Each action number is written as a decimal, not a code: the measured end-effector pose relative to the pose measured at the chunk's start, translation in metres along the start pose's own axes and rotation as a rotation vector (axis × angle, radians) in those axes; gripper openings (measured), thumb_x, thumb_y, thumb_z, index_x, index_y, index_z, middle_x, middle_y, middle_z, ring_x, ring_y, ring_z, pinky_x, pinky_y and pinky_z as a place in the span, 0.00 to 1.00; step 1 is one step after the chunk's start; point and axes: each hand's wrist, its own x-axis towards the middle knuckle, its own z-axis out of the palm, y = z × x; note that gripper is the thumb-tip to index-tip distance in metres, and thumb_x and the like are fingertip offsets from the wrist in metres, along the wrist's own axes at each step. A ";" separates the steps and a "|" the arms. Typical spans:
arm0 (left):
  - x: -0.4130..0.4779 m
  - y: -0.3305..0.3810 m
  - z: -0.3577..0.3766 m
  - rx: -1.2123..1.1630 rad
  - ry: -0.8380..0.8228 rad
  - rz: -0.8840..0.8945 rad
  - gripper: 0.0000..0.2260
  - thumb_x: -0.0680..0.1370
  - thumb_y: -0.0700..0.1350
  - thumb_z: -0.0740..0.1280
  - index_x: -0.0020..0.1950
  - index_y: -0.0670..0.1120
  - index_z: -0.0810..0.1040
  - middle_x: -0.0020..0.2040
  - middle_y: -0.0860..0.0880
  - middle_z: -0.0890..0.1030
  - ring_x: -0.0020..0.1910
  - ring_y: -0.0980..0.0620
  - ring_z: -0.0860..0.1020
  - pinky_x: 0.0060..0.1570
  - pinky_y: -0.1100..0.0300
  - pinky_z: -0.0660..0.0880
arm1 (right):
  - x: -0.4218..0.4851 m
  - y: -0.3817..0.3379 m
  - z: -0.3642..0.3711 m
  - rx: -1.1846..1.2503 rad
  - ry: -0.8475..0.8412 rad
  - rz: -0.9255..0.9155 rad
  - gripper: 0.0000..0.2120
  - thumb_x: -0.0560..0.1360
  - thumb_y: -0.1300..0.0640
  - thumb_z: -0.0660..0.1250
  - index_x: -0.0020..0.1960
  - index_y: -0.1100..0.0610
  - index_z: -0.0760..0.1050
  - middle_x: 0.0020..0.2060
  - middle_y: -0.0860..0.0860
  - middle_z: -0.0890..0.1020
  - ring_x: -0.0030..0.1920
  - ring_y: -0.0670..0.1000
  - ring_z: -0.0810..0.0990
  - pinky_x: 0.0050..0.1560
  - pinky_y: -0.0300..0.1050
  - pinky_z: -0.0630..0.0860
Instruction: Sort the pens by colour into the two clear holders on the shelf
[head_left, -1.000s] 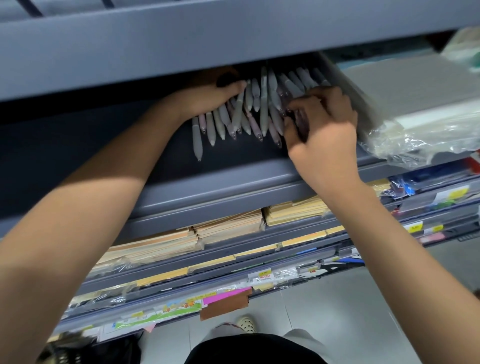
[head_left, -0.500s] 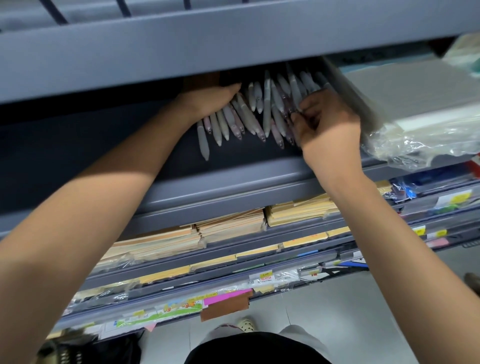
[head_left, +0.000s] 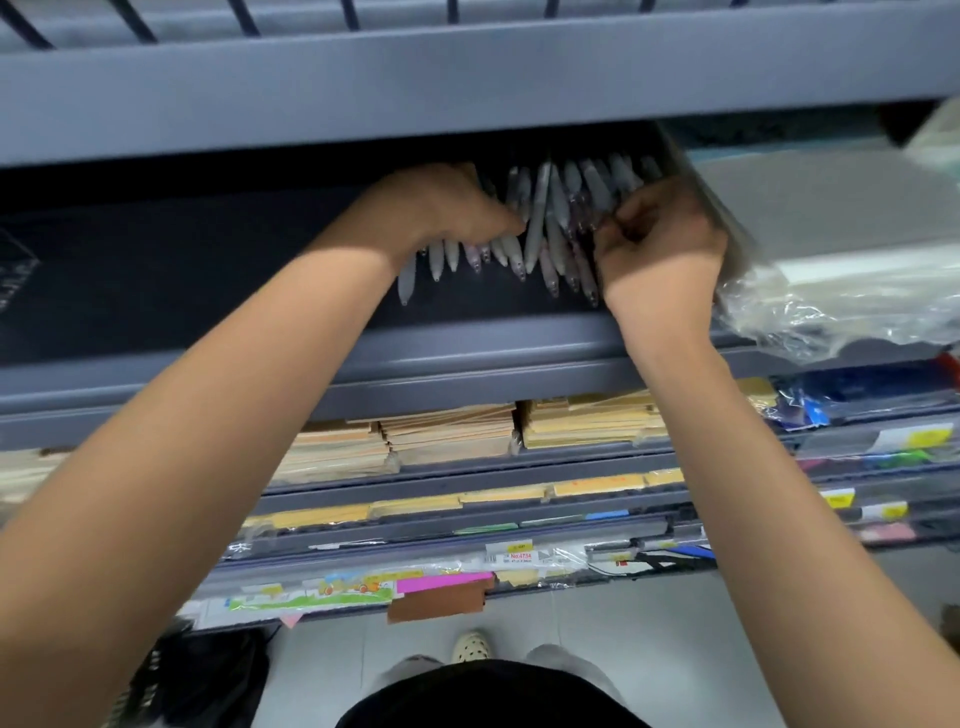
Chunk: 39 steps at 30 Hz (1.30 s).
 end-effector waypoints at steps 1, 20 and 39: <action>-0.002 0.004 0.001 -0.002 0.009 -0.016 0.32 0.76 0.59 0.68 0.75 0.47 0.67 0.72 0.45 0.73 0.64 0.45 0.74 0.56 0.58 0.71 | 0.000 0.000 -0.001 0.045 0.006 0.008 0.04 0.71 0.58 0.66 0.46 0.55 0.75 0.35 0.43 0.75 0.40 0.52 0.81 0.44 0.40 0.72; -0.020 0.022 -0.009 0.189 -0.133 -0.247 0.26 0.79 0.60 0.66 0.57 0.37 0.79 0.59 0.37 0.79 0.35 0.45 0.70 0.31 0.57 0.68 | -0.012 -0.006 -0.015 0.035 -0.122 -0.079 0.13 0.73 0.58 0.65 0.55 0.62 0.75 0.51 0.57 0.81 0.50 0.59 0.80 0.50 0.48 0.72; -0.016 0.030 0.001 0.161 -0.016 -0.269 0.14 0.80 0.41 0.60 0.47 0.32 0.80 0.51 0.38 0.82 0.43 0.40 0.79 0.45 0.57 0.75 | 0.037 -0.020 -0.025 -0.050 -0.398 0.263 0.14 0.74 0.50 0.68 0.55 0.57 0.81 0.55 0.56 0.83 0.59 0.56 0.81 0.51 0.38 0.73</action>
